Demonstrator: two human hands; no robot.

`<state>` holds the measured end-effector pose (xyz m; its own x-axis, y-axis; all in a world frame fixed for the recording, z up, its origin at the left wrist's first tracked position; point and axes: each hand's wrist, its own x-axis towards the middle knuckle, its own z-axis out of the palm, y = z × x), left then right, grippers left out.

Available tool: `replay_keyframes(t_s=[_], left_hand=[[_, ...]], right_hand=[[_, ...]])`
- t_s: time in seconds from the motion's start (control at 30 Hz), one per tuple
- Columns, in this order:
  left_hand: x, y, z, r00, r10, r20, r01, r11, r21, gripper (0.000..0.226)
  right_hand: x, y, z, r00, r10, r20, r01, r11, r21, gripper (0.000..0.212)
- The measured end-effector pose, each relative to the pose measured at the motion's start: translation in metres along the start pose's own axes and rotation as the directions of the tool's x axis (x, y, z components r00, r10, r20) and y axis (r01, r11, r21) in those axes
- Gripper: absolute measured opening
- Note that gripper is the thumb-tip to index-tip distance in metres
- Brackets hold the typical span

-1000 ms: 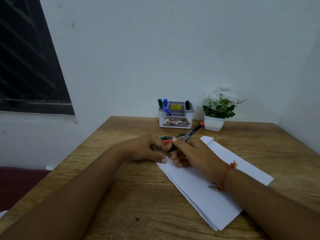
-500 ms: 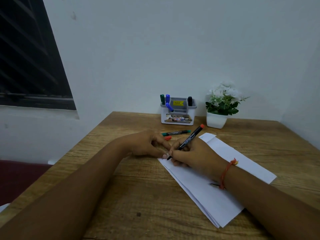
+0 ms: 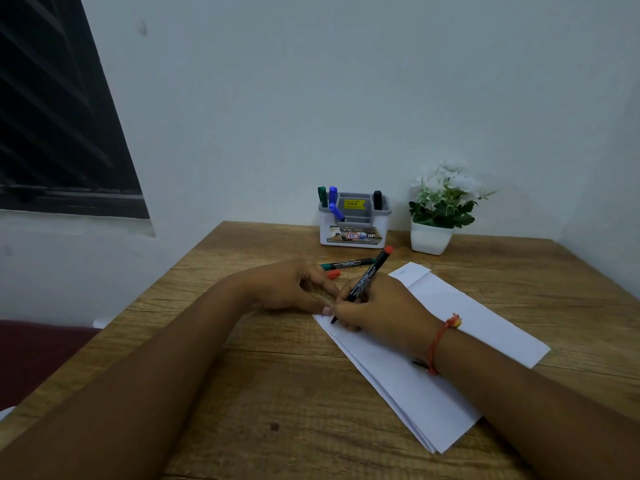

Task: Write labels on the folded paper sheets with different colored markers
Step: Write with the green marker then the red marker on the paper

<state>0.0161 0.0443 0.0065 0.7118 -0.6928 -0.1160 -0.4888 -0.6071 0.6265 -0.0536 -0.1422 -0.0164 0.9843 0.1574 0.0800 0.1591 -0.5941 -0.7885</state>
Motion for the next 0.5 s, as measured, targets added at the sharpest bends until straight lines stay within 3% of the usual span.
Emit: replay_keyframes(t_s=[0.5], left_hand=[[0.0004,0.0003,0.0002,1.000,-0.003,0.004,0.003,1.000,0.007,0.022]], right_hand=[[0.0007,0.0015,0.0010,0.998,0.011,-0.056,-0.012,1.000,-0.007,0.023]])
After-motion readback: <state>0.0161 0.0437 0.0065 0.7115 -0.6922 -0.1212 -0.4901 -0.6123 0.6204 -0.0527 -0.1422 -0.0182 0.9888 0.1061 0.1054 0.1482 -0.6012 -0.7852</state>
